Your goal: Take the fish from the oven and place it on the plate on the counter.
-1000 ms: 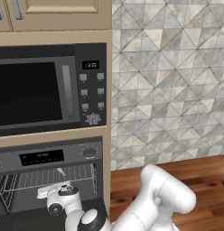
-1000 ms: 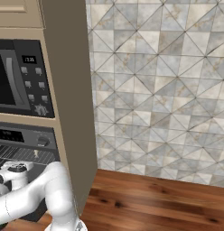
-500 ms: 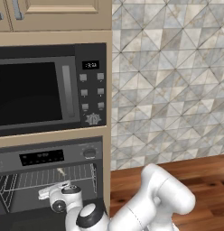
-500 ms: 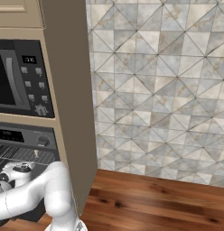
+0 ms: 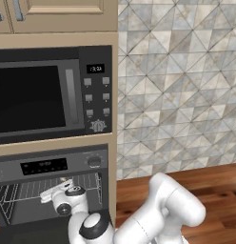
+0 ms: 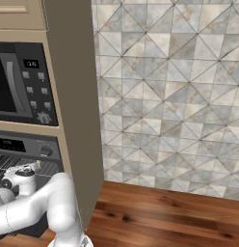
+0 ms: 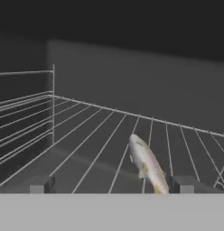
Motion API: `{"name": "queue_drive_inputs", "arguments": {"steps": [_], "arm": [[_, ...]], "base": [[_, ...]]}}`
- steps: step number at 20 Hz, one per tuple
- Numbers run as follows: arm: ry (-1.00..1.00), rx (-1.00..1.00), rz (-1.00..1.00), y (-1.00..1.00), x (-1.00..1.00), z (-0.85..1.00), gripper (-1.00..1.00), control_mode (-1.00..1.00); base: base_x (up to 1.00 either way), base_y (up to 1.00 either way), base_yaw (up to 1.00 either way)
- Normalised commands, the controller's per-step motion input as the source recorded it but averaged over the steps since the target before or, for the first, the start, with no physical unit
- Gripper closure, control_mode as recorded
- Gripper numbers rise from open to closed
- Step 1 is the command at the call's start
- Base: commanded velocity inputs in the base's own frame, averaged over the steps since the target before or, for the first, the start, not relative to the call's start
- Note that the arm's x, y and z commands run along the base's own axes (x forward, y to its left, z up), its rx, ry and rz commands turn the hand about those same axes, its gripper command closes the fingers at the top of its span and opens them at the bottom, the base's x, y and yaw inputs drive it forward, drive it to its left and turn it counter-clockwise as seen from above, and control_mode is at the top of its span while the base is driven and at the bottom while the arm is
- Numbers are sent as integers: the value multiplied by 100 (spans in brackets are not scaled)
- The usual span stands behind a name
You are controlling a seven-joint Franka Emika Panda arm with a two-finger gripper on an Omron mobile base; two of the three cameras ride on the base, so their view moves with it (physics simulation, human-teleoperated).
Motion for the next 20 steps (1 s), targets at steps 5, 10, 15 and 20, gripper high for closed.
{"name": "queue_drive_inputs", "arguments": {"steps": [5, 10, 15, 20], "arm": [[-24, 0, 5, -36, 10, -76, -100, -100], [-14, 0, 0, -33, -49, -100, -100, -100], [-8, 2, 1, -10, -61, -100, -100, -100], [-10, 5, 7, 0, -60, -93, -100, -100]], "base": [[0, 0, 0], [0, 0, 0], [0, 0, 0], [0, 0, 0]]}}
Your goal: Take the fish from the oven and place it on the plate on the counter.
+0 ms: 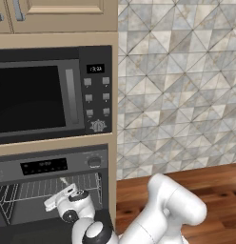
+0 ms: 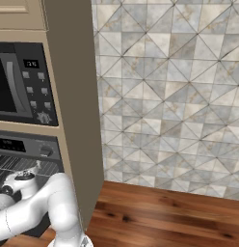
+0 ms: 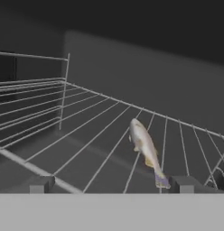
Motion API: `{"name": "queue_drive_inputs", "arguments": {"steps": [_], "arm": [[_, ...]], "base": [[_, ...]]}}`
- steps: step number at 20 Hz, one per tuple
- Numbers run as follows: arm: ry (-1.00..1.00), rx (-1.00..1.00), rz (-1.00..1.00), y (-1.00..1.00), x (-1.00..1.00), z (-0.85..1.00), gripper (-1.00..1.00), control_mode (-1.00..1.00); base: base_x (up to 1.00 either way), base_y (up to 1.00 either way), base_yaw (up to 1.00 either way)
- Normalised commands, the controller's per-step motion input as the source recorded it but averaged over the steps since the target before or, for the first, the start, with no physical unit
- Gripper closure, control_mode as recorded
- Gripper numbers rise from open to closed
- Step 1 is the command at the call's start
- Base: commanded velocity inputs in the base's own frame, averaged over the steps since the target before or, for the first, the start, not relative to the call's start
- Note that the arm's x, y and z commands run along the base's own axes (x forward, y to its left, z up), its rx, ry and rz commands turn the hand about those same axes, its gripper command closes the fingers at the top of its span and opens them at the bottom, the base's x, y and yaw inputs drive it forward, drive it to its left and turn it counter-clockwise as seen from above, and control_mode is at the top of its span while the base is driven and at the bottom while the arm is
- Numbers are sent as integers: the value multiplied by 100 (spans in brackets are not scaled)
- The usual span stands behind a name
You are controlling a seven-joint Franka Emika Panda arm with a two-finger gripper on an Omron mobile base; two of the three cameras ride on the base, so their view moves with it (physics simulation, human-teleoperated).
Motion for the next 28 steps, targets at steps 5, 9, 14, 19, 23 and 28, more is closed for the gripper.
{"name": "queue_drive_inputs", "arguments": {"steps": [5, 9, 14, 19, 23, 28], "arm": [[-14, 1, 13, -1, -12, -99, -100, -100], [-20, 0, 9, -21, 0, -100, -100, -100], [-11, -4, 4, -27, -3, -100, -100, -100], [-2, -4, 4, -12, -24, -100, -100, -100], [-17, -2, 7, -1, -6, -100, -100, -100], [-27, -1, 5, -12, 19, -100, -100, -100]], "base": [[0, 0, 0], [0, 0, 0], [0, 0, 0], [0, 0, 0], [0, 0, 0], [0, 0, 0]]}}
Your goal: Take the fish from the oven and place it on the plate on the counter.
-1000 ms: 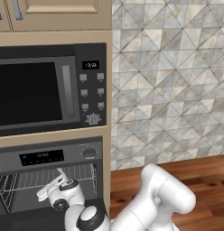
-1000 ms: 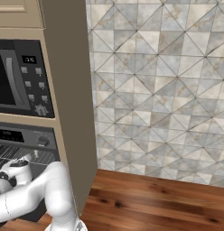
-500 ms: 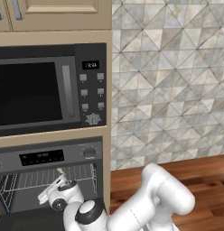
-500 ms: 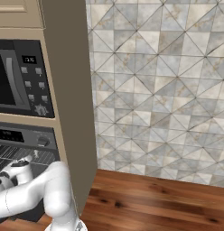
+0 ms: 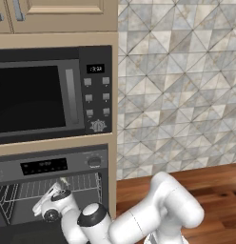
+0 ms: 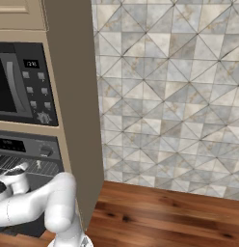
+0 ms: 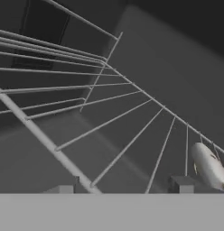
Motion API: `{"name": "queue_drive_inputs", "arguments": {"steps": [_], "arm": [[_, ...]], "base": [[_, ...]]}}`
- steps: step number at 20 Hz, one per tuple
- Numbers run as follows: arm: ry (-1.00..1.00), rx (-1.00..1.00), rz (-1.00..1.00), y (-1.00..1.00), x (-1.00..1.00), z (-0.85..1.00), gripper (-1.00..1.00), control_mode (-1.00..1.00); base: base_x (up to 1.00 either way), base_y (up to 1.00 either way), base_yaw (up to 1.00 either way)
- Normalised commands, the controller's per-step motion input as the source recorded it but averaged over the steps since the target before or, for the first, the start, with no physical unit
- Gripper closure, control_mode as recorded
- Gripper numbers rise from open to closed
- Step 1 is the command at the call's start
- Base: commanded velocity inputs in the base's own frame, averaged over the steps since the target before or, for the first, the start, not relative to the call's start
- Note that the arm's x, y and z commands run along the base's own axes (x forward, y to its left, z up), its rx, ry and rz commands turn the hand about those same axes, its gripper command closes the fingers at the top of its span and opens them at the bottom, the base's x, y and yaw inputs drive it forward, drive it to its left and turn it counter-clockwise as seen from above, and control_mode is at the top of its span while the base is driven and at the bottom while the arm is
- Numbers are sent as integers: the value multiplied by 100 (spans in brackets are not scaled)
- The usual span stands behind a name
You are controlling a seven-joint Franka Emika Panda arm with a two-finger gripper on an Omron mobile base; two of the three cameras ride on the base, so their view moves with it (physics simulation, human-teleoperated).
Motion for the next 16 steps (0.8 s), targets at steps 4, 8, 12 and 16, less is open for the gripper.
{"name": "queue_drive_inputs", "arguments": {"steps": [4, 8, 12, 16], "arm": [[-10, -2, 2, -28, 0, -100, -100, -100], [-1, -6, 1, -21, -17, -100, -100, -100], [-10, -3, 3, -16, 0, -100, -100, -100], [-20, 0, 2, -30, 5, -100, -100, -100]], "base": [[0, 0, 0], [0, 0, 0], [0, 0, 0], [0, 0, 0]]}}
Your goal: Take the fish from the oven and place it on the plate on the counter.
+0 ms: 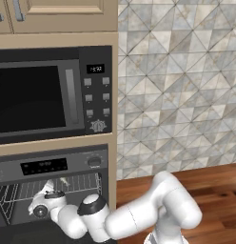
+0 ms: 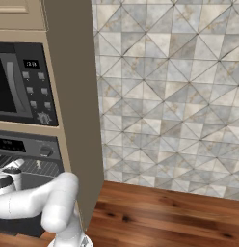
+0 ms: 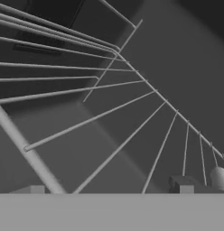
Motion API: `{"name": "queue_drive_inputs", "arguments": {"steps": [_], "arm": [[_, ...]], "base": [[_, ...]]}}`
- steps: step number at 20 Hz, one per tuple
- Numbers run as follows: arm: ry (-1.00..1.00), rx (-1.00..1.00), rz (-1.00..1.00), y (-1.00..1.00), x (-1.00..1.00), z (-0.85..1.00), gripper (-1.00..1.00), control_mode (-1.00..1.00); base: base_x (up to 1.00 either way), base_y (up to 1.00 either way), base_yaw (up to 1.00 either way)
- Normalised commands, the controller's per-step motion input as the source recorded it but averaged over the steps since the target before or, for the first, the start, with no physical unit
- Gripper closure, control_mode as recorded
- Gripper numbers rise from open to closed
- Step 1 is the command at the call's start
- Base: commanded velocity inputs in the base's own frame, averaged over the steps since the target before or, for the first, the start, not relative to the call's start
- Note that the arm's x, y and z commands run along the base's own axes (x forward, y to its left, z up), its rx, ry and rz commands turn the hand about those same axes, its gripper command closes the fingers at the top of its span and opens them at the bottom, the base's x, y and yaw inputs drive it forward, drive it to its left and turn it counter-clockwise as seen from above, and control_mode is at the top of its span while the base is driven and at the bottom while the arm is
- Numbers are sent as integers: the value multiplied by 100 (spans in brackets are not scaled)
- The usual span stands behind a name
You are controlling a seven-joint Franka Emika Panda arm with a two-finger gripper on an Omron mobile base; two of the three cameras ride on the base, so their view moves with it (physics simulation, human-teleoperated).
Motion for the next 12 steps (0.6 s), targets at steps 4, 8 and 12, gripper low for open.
{"name": "queue_drive_inputs", "arguments": {"steps": [4, 8, 12], "arm": [[-18, 0, 1, -42, 4, -100, -100, -100], [-17, 0, 0, -34, 0, -100, -100, -100], [-20, 9, 0, -15, -6, -100, -100, -100]], "base": [[0, 0, 0], [0, 0, 0], [0, 0, 0]]}}
